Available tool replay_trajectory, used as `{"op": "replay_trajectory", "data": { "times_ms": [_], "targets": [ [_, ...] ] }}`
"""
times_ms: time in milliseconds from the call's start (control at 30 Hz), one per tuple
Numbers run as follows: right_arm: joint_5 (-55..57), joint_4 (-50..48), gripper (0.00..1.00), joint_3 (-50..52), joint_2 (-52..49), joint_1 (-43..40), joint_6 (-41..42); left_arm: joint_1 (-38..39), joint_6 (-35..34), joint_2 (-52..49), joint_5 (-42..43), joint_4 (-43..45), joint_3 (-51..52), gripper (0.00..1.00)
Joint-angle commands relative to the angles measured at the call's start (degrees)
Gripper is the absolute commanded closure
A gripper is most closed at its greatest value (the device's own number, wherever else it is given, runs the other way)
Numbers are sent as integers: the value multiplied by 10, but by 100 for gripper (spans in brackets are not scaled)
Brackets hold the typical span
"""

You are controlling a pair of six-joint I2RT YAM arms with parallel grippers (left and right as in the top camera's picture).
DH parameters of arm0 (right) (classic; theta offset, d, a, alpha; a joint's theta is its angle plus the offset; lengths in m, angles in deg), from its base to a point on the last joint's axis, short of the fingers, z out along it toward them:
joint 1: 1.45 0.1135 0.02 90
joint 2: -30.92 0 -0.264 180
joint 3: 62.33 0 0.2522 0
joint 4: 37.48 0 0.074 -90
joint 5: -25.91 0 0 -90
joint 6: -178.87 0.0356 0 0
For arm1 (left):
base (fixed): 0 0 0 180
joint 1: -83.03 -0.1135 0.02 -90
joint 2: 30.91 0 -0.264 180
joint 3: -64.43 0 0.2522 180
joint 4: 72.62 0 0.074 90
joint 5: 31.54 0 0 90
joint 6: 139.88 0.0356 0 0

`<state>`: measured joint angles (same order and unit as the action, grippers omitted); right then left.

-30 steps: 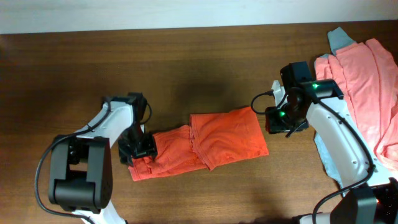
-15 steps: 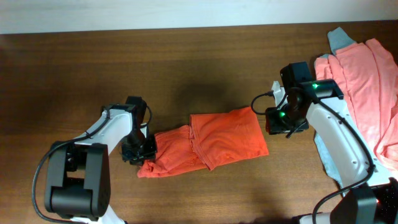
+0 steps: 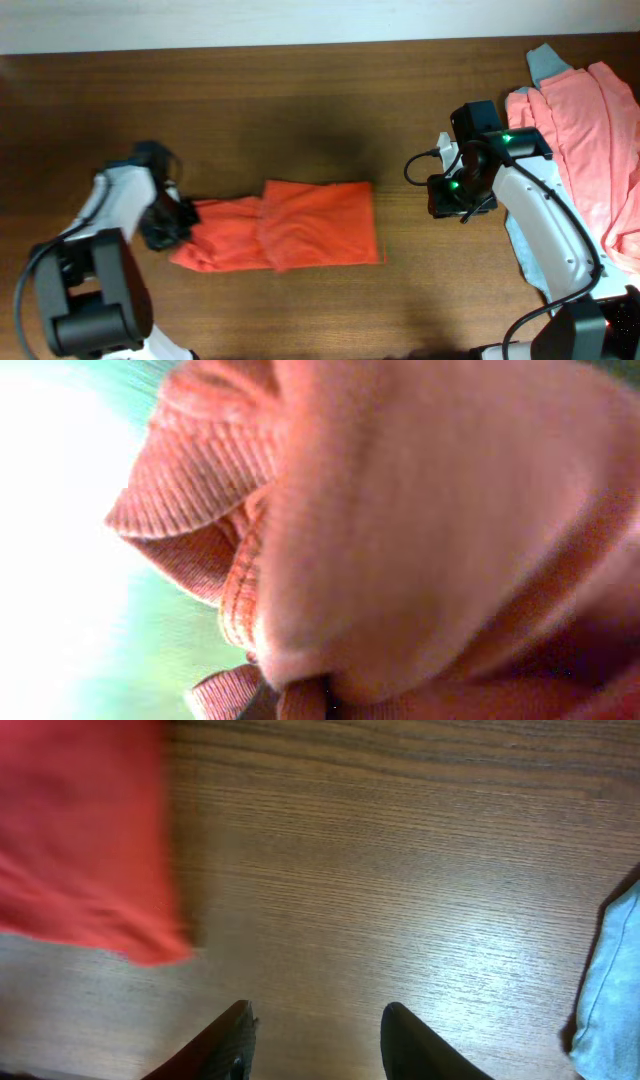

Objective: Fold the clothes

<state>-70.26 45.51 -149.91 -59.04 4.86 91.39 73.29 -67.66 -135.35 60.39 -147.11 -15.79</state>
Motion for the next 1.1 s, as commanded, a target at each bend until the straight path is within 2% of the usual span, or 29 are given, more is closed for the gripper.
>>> {"op": "replay_trajectory", "data": {
  "times_ms": [0,167,400,833,1067],
  "targets": [
    [9,2,54,-5,2,-3,-4,-58,47,35,-28,-39,-78,99],
    [9,2,54,-5,2,-3,-4,-58,57,35,7,-143,-185,99],
    [9,2,54,-5,2,-3,-4,25,57,35,30,-247,-287,99],
    [6,5,54,-5,2,-3,-4,283,-5,24,28,-236,-289,96],
    [6,11,54,-5,2,-3,-4,352,-24,-35,28,-229,-288,96]
  ]
}}
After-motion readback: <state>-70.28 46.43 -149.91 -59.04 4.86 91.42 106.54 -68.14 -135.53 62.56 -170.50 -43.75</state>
